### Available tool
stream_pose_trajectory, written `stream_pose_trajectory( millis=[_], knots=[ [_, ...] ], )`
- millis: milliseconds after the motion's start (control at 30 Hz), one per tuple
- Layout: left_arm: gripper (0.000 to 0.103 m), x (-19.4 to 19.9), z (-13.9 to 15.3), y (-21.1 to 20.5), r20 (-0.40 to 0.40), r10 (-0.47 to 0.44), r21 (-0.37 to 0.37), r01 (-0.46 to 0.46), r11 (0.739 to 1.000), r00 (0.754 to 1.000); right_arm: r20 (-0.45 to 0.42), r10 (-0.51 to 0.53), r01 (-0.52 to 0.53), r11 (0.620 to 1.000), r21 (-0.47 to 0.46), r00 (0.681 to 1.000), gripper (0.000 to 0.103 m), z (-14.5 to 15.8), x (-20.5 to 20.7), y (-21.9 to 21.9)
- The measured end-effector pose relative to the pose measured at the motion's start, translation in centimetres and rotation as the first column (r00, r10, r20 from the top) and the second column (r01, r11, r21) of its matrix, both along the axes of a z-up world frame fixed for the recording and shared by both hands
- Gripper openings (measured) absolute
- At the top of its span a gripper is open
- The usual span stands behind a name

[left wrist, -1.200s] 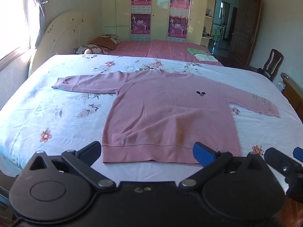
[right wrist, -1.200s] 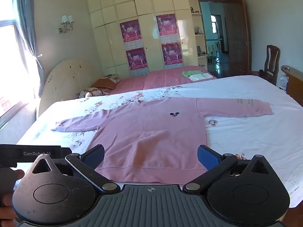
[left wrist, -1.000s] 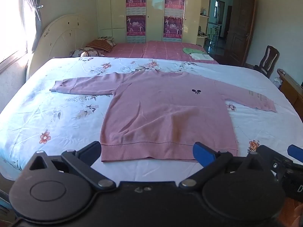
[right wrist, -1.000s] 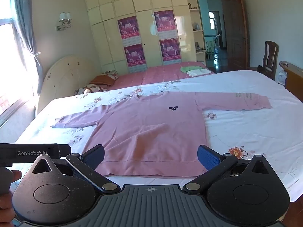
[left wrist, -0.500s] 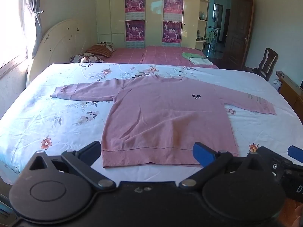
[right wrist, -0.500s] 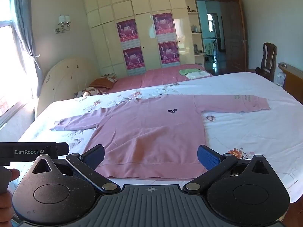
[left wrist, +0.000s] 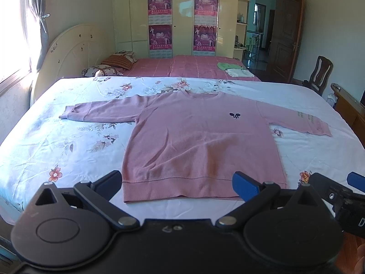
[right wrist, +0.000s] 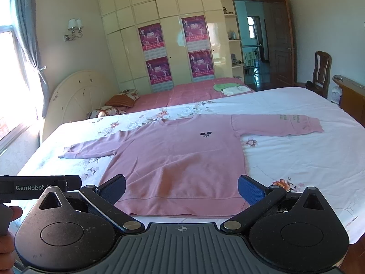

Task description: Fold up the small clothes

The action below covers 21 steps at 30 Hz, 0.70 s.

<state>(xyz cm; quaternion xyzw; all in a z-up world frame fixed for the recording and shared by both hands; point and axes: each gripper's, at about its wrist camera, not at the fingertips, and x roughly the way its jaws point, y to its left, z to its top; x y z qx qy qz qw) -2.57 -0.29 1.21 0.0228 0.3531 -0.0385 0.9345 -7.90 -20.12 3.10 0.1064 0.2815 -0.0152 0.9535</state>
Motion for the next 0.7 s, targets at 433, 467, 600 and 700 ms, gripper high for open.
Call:
stream_pose_trajectory(
  millis=[433, 467, 600, 700],
  knots=[
    [0.103, 0.06, 0.01, -0.04, -0.002, -0.001, -0.005, 0.001, 1.0, 1.0, 0.004, -0.001, 0.001, 1.0, -0.015, 1.0, 0.103, 0.07, 0.01, 0.07],
    [0.103, 0.06, 0.01, -0.02, -0.002, -0.002, -0.003, 0.002, 1.0, 1.0, 0.006, -0.002, 0.002, 1.0, -0.02, 1.0, 0.103, 0.1, -0.02, 0.14],
    [0.103, 0.1, 0.01, 0.06, -0.002, -0.003, -0.005, 0.003, 1.0, 1.0, 0.004, 0.0, 0.0, 1.0, -0.019, 1.0, 0.103, 0.0, 0.04, 0.21],
    [0.103, 0.22, -0.04, 0.03, -0.003, -0.005, -0.003, 0.005, 1.0, 1.0, 0.003, -0.001, 0.001, 1.0, -0.021, 1.0, 0.103, 0.01, 0.04, 0.17]
  ],
)
